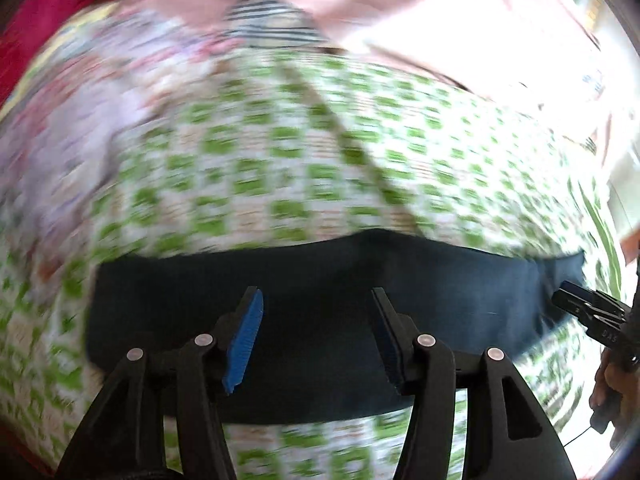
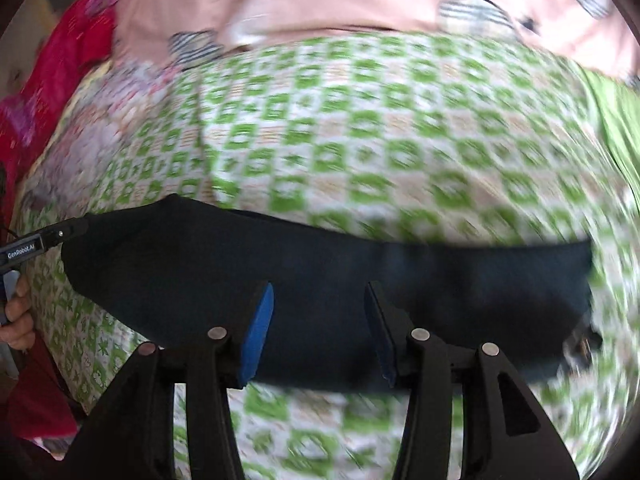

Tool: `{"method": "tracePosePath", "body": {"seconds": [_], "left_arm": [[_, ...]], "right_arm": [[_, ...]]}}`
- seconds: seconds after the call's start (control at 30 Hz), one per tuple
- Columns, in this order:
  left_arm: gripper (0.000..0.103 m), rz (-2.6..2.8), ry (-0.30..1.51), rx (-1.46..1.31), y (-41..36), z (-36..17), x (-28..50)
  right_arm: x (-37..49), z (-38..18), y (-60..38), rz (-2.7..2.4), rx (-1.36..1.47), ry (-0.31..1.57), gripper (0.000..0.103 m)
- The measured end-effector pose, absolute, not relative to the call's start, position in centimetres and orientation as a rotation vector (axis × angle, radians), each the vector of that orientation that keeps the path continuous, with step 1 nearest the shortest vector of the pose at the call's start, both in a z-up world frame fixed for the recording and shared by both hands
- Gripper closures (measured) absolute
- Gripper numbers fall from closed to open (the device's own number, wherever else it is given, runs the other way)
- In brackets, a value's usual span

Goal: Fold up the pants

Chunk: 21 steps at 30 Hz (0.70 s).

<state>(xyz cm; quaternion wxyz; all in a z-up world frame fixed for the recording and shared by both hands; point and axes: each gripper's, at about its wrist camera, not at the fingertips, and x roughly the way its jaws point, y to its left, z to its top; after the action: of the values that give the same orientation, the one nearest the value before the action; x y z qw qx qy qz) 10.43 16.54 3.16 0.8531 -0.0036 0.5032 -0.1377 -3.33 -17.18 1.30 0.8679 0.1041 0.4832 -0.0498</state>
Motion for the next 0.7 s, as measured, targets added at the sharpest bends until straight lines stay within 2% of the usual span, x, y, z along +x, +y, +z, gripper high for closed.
{"method": "tracePosePath", "body": {"seconds": [0.37,0.7], "left_arm": [[0.042,-0.608,1.077,0.227,0.8,3.7,9.5],[0.041,-0.786,1.085,0.412,-10.4,2.7,9.2]], "right_arm": [[-10.3,1.2,-24.1,-0.273,0.401,0.965,0.054],[-13.7,0.2,-29.2,-0.368,0.582,0.904,0.053]]}}
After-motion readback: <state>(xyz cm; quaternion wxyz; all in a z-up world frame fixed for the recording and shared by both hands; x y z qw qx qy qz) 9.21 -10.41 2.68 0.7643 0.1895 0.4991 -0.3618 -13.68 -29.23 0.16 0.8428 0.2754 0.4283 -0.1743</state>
